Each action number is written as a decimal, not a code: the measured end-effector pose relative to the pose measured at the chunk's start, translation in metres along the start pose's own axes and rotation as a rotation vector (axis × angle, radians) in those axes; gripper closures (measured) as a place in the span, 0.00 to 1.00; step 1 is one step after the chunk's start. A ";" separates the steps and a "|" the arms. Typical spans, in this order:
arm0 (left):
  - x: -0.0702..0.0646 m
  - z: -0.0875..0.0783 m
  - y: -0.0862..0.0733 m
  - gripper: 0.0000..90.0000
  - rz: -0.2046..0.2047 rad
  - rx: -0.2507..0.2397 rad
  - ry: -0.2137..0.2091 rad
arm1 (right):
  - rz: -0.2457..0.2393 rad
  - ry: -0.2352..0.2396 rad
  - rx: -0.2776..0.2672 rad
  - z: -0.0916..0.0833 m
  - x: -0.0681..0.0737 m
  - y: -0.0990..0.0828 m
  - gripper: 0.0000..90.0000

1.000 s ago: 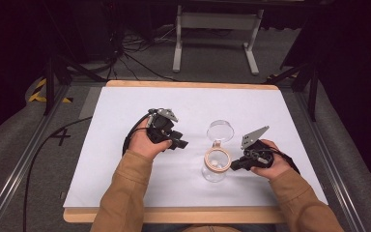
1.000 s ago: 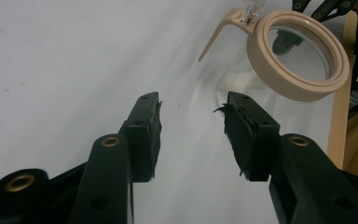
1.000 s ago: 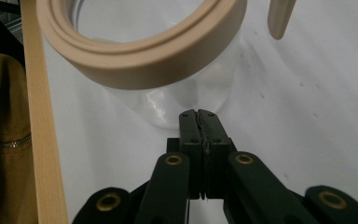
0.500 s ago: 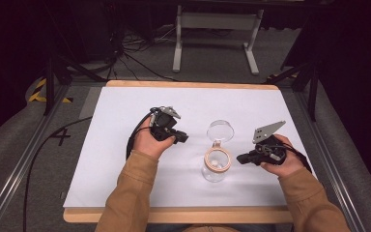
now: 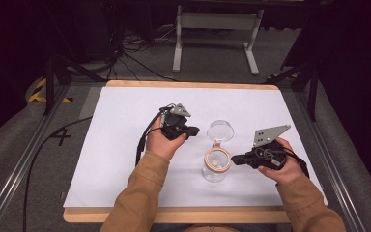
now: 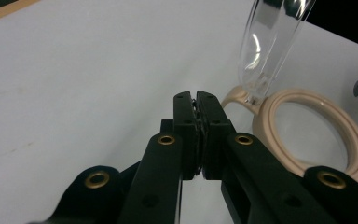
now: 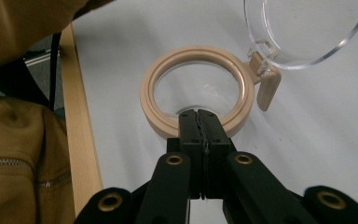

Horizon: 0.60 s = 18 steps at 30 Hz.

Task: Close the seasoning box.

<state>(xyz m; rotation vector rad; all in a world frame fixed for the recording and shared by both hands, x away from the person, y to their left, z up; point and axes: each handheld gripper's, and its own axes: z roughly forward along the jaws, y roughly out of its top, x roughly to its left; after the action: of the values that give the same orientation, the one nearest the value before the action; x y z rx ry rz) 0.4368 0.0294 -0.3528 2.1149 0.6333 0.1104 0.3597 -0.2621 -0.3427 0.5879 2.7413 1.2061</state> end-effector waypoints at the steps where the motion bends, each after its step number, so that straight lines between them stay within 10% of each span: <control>1: -0.001 0.002 0.001 0.97 0.001 -0.004 -0.003 | 0.007 -0.004 -0.018 0.000 0.001 0.000 1.00; 18: -0.007 0.011 0.003 0.94 0.024 -0.087 -0.028 | 0.112 -0.028 -0.194 -0.003 -0.002 -0.008 1.00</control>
<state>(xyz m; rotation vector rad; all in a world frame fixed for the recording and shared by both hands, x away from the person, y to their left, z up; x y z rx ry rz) 0.4354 0.0162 -0.3563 2.0374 0.5766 0.1192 0.3581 -0.2698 -0.3468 0.7372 2.5584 1.4554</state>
